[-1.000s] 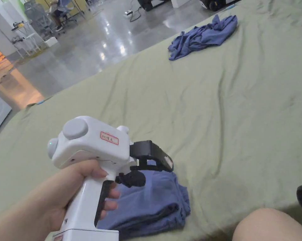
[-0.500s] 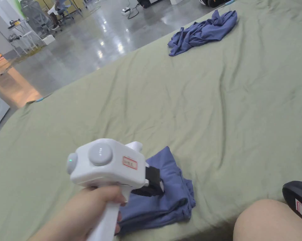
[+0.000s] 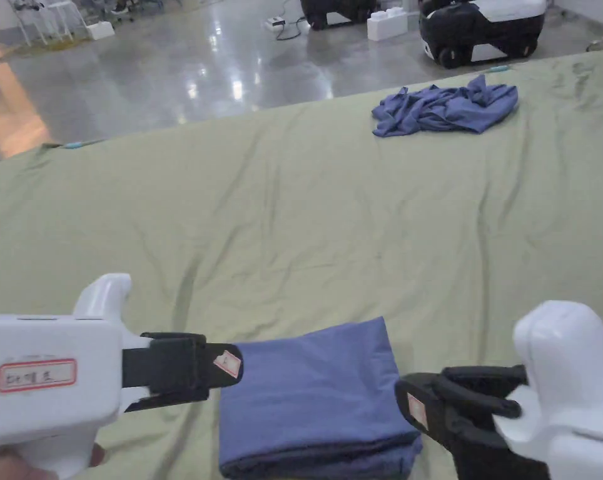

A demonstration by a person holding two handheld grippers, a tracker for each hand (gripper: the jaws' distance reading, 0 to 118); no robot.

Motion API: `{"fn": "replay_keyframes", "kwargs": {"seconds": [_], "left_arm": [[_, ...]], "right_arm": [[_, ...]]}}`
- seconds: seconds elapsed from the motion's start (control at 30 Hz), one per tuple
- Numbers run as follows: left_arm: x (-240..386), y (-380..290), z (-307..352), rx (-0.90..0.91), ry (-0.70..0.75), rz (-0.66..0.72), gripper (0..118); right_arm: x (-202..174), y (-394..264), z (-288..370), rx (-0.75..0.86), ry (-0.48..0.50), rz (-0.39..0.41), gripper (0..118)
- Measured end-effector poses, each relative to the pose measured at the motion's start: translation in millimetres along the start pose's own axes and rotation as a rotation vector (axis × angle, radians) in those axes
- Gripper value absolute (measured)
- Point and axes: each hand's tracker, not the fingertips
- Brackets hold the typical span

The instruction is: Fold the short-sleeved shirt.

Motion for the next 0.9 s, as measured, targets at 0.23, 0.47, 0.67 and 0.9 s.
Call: {"fn": "replay_keyframes", "kwargs": {"seconds": [0.23, 0.47, 0.67, 0.9], "left_arm": [[-122.9, -68.5, 28.7, 0.107, -0.260, 0.312, 1], [-171.6, -68.1, -39.7, 0.051, -0.437, 0.486, 110], [-157.1, -40.5, -119.1, -0.041, -0.460, 0.443, 116], [-115.6, -25.7, -144.4, -0.122, -0.270, 0.285, 22]], "right_arm": [[100.1, -5.3, -155.9, -0.338, -0.054, -0.251, 3], [138.8, -35.0, -135.1, -0.240, 0.106, -0.418, 3], [138.3, -34.8, -136.7, -0.239, 0.109, -0.393, 3], [115.4, -30.0, -116.4, -0.172, 0.087, -0.263, 3]]}}
